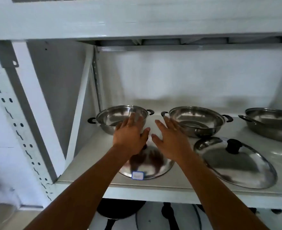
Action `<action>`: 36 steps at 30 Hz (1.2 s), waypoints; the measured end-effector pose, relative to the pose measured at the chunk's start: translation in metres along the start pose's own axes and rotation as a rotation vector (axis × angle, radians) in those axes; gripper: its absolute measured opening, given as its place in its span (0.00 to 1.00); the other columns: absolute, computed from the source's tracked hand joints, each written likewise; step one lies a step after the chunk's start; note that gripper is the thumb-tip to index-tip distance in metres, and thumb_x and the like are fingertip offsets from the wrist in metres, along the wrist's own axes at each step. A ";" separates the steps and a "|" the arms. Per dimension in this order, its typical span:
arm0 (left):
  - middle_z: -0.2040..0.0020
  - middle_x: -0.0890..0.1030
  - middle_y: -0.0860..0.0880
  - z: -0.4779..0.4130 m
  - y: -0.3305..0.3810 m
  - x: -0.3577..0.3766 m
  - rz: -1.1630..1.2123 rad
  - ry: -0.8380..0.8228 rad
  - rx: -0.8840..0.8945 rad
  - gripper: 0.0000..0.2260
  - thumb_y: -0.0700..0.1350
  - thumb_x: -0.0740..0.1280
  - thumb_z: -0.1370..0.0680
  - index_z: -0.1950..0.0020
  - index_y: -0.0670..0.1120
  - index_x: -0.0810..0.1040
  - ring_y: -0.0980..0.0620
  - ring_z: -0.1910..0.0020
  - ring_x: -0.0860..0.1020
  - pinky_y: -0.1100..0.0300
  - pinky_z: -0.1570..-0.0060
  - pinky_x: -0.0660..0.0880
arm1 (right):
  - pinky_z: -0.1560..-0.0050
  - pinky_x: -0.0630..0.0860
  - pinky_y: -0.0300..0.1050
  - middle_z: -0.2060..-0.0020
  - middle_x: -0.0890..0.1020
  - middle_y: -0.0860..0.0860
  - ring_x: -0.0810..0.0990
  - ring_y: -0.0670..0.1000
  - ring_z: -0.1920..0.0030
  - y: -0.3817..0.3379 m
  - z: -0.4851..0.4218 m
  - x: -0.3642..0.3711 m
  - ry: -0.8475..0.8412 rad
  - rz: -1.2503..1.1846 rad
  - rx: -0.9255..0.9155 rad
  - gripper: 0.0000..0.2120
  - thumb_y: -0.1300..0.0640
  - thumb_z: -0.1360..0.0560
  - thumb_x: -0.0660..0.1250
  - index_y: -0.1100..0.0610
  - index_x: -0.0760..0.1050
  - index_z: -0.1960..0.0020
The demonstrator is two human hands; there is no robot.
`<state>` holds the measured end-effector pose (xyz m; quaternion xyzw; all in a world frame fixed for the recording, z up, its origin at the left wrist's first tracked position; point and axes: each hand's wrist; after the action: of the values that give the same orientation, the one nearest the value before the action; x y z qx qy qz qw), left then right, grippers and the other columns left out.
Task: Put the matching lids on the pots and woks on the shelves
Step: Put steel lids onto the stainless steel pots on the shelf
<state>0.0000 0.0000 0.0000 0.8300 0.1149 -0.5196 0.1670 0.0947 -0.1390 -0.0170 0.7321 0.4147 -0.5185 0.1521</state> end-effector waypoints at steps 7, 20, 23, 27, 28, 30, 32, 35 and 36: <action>0.27 0.69 0.49 -0.018 -0.020 0.014 -0.022 0.007 -0.038 0.19 0.48 0.58 0.22 0.30 0.53 0.67 0.43 0.32 0.72 0.43 0.35 0.71 | 0.29 0.63 0.52 0.26 0.67 0.52 0.60 0.54 0.24 -0.002 -0.016 0.011 -0.035 -0.047 -0.101 0.25 0.44 0.20 0.57 0.50 0.64 0.25; 0.53 0.84 0.48 -0.053 -0.059 0.021 -0.042 -0.082 -0.096 0.09 0.43 0.62 0.23 0.47 0.51 0.81 0.48 0.56 0.81 0.52 0.49 0.78 | 0.58 0.73 0.43 0.61 0.82 0.47 0.79 0.47 0.60 -0.028 -0.031 0.021 -0.102 -0.215 -0.160 0.07 0.48 0.29 0.67 0.49 0.80 0.54; 0.57 0.82 0.51 -0.061 -0.070 0.017 0.075 -0.154 -0.106 0.06 0.48 0.66 0.23 0.50 0.53 0.82 0.51 0.57 0.79 0.51 0.47 0.78 | 0.57 0.75 0.42 0.61 0.83 0.44 0.78 0.43 0.61 -0.028 -0.038 -0.007 -0.060 -0.226 -0.111 0.06 0.48 0.30 0.68 0.46 0.81 0.55; 0.54 0.84 0.49 -0.068 -0.079 0.000 0.095 -0.251 -0.044 0.08 0.46 0.68 0.25 0.50 0.50 0.85 0.48 0.53 0.81 0.52 0.45 0.79 | 0.56 0.76 0.37 0.61 0.83 0.42 0.80 0.42 0.59 -0.029 -0.049 -0.054 0.006 -0.265 -0.034 0.07 0.51 0.32 0.73 0.48 0.84 0.55; 0.53 0.85 0.48 -0.068 -0.081 -0.005 0.081 -0.278 -0.010 0.08 0.46 0.68 0.26 0.51 0.50 0.86 0.48 0.53 0.82 0.54 0.45 0.78 | 0.56 0.76 0.37 0.62 0.83 0.42 0.81 0.42 0.59 -0.028 -0.052 -0.063 0.021 -0.274 -0.018 0.06 0.52 0.33 0.74 0.48 0.84 0.56; 0.54 0.86 0.49 -0.065 -0.084 -0.015 0.098 -0.347 0.072 0.07 0.45 0.69 0.28 0.53 0.49 0.87 0.50 0.53 0.82 0.57 0.44 0.77 | 0.54 0.78 0.41 0.61 0.84 0.43 0.82 0.43 0.58 -0.028 -0.056 -0.078 -0.010 -0.252 0.007 0.05 0.52 0.34 0.74 0.48 0.85 0.58; 0.55 0.86 0.51 -0.060 -0.089 -0.025 0.121 -0.410 0.127 0.07 0.43 0.70 0.29 0.56 0.50 0.87 0.52 0.53 0.82 0.58 0.45 0.77 | 0.52 0.79 0.43 0.60 0.86 0.45 0.83 0.44 0.56 -0.029 -0.057 -0.088 -0.095 -0.244 0.025 0.04 0.53 0.34 0.75 0.48 0.85 0.59; 0.53 0.86 0.53 -0.053 -0.098 -0.032 0.127 -0.486 0.154 0.09 0.40 0.70 0.30 0.54 0.51 0.87 0.56 0.53 0.80 0.59 0.42 0.75 | 0.52 0.79 0.45 0.62 0.86 0.44 0.83 0.42 0.59 -0.025 -0.053 -0.103 -0.185 -0.240 0.015 0.03 0.54 0.32 0.75 0.48 0.84 0.59; 0.52 0.86 0.54 -0.051 -0.100 -0.034 0.123 -0.505 0.162 0.09 0.40 0.71 0.29 0.53 0.51 0.87 0.56 0.51 0.80 0.59 0.40 0.74 | 0.52 0.80 0.46 0.62 0.86 0.44 0.83 0.43 0.60 -0.021 -0.051 -0.110 -0.206 -0.247 0.005 0.03 0.55 0.32 0.75 0.48 0.84 0.58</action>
<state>-0.0090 0.1116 0.0355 0.6902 -0.0229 -0.7065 0.1546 0.0977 -0.1419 0.1063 0.6189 0.4826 -0.6065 0.1270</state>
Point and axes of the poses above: each hand's wrist, its own z-axis away from the middle knuckle, its own x-axis out of the palm, y = z × x
